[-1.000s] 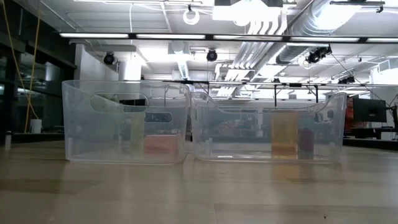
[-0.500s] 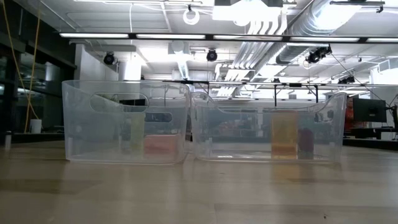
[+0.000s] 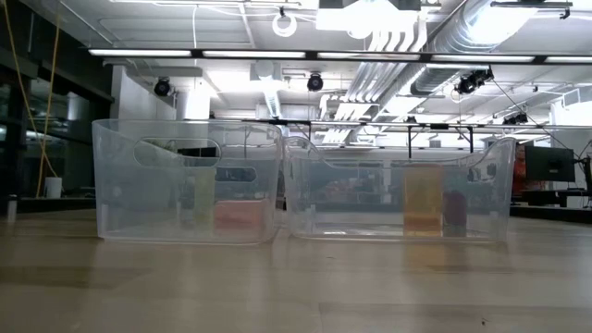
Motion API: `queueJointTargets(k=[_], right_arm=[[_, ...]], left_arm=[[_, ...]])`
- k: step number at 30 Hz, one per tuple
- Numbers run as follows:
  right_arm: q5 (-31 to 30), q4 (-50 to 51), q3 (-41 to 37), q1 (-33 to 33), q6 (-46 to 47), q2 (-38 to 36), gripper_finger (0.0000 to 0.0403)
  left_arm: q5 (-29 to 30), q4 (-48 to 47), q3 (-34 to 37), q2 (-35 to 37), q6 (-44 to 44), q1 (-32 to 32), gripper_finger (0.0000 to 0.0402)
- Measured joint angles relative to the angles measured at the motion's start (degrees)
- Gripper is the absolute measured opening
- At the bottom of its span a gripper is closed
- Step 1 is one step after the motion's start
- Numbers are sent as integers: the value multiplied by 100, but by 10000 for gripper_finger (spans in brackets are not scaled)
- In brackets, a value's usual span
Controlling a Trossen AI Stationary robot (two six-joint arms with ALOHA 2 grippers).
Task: Pick and place medicine bottles into bin by pill shape (circle, oval)
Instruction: Put the yellow pill bottle into the left transparent bin
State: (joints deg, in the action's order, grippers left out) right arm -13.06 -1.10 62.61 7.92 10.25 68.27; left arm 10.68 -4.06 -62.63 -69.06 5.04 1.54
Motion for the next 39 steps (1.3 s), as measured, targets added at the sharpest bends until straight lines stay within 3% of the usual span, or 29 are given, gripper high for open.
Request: queueJointTargets(k=[7, 14, 26, 33, 39], right_arm=[[0, 0, 0, 0, 32, -2, 179], [-3, 23, 0, 0, 27, 0, 179], [-7, 146, 0, 0, 27, 0, 179], [-43, 220, 0, 0, 24, 0, 179], [-44, 221, 0, 0, 9, 0, 179]], left_arm=[[29, -2944, -577, -90, -373, -11, 113], [-263, -4934, -574, -864, -375, 6, 113], [-787, -4607, -566, -2329, 15, 255, 113], [-174, -4556, -560, -2704, 169, 588, 113], [-72, -4376, -560, -2902, 296, 610, 113]])
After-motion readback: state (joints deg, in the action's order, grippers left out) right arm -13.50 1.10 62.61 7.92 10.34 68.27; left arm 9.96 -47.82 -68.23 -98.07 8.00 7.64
